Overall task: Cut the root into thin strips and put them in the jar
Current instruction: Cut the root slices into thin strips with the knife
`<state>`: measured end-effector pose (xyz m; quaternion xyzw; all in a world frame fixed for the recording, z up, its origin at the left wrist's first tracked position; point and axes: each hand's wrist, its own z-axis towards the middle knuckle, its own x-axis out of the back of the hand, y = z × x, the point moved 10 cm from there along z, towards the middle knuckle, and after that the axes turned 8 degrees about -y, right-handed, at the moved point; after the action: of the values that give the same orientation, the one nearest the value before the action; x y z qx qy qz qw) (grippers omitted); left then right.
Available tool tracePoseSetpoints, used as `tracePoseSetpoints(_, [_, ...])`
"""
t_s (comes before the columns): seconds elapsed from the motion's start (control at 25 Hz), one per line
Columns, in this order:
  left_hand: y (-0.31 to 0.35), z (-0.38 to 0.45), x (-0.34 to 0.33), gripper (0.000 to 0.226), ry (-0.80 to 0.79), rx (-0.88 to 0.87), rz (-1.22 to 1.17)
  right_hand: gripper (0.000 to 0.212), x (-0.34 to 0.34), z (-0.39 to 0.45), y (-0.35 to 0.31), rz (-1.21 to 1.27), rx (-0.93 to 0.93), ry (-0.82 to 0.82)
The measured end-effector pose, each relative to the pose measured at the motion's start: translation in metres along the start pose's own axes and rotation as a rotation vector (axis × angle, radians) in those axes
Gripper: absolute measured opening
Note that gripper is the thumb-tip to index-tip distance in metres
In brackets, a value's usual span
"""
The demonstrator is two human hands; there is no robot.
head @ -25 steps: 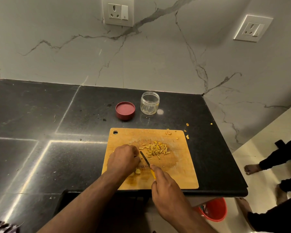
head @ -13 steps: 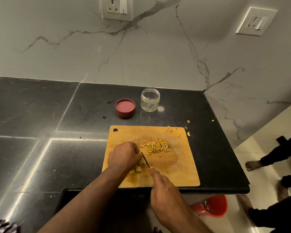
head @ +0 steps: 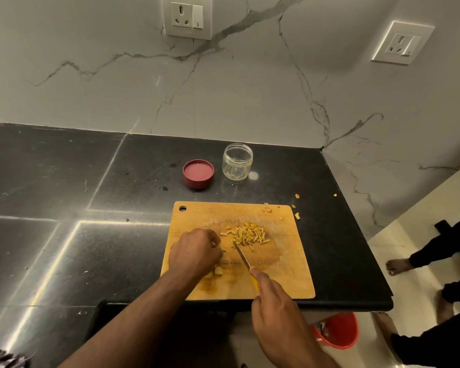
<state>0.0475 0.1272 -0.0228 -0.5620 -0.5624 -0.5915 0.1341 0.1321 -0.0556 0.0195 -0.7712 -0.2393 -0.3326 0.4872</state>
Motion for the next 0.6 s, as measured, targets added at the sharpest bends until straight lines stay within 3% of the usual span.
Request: tracePoseSetpoints(0.6, [-0.009,0.003,-0.005,0.010,0.005,0.073,-0.061,0.051,-0.014,0.024,-0.021,-0.016,0.067,-0.063])
